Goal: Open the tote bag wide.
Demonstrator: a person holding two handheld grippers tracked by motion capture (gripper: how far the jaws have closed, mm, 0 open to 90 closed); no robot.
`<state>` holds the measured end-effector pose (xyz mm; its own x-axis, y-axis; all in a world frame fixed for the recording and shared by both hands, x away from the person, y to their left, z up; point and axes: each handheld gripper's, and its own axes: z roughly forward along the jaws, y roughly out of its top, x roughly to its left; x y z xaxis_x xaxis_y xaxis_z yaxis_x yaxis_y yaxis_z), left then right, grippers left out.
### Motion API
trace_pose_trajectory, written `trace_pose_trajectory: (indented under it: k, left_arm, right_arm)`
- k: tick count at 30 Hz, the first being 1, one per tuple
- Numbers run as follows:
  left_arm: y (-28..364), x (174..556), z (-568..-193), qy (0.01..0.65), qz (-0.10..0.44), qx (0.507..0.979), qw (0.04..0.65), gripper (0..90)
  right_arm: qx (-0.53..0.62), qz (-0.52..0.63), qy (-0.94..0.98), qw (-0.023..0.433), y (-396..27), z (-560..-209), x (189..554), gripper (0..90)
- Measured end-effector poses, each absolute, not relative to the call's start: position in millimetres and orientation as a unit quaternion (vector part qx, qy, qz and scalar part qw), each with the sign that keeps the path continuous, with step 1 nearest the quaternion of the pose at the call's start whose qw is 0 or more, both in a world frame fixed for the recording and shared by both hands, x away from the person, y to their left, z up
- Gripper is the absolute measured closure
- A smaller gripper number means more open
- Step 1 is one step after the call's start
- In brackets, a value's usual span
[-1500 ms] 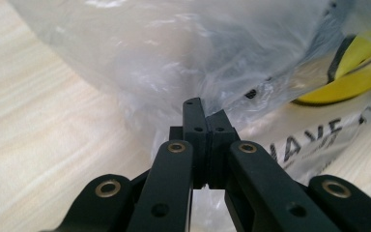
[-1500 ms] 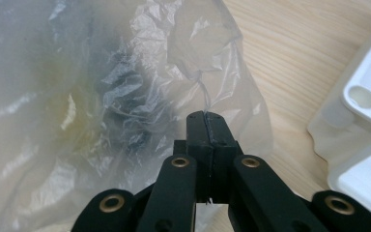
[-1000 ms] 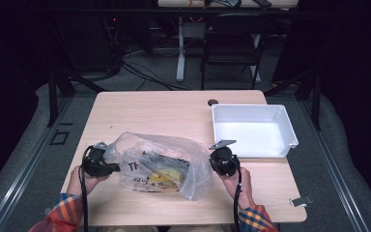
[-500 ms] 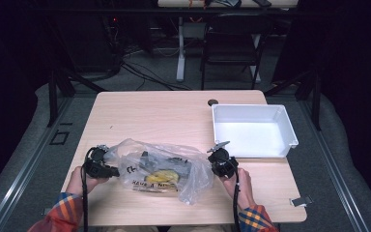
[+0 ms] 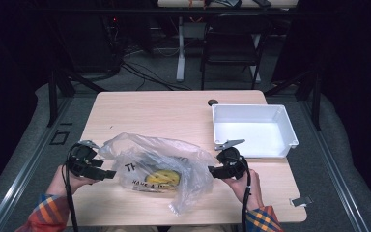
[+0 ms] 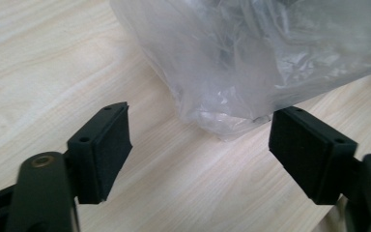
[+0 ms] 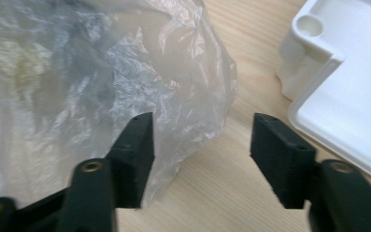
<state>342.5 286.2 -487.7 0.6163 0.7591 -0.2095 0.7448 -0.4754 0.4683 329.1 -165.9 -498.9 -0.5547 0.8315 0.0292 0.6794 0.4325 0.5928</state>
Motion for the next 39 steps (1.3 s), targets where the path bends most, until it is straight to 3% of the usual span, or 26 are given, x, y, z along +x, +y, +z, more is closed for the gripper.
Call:
trace_pose_trajectory:
  k: [6,14,16,19,21,25,30,33,39]
  left_arm:
    - [288.4,334.4,-466.6,0.429,0.031,0.857,0.282,19.4]
    - [285.6,326.8,-451.3,0.424,0.064,0.851,0.304,16.3]
    - [283.0,325.4,-449.2,0.426,0.080,0.845,0.312,19.6]
    - [279.5,325.2,-451.9,0.429,0.097,0.833,0.336,32.8]
    - [276.5,326.9,-457.1,0.425,0.099,0.831,0.345,44.3]
    - [270.2,330.1,-471.7,0.401,0.073,0.838,0.363,68.9]
    - [259.7,335.7,-490.6,0.390,0.065,0.852,0.344,85.1]
    - [258.9,339.5,-499.6,0.393,0.067,0.855,0.331,89.0]
    - [266.0,346.3,-509.8,0.403,0.061,0.860,0.308,89.9]
  right_arm:
    - [0.449,0.316,0.825,0.138,-169.3,-479.4,318.0,33.3]
    - [0.410,0.353,0.833,0.114,-141.6,-466.1,302.1,28.7]
    - [0.399,0.361,0.836,0.105,-136.2,-464.4,299.6,27.5]
    - [0.385,0.368,0.841,0.097,-126.6,-464.0,296.0,27.2]
    - [0.378,0.364,0.846,0.095,-119.8,-467.0,295.8,31.7]
    - [0.371,0.334,0.861,0.097,-110.7,-478.7,299.6,59.4]
    - [0.374,0.306,0.868,0.115,-107.4,-496.4,311.3,83.1]
    - [0.376,0.294,0.869,0.128,-107.5,-502.6,316.4,89.4]
    - [0.385,0.287,0.866,0.141,-112.4,-507.0,322.2,90.0]
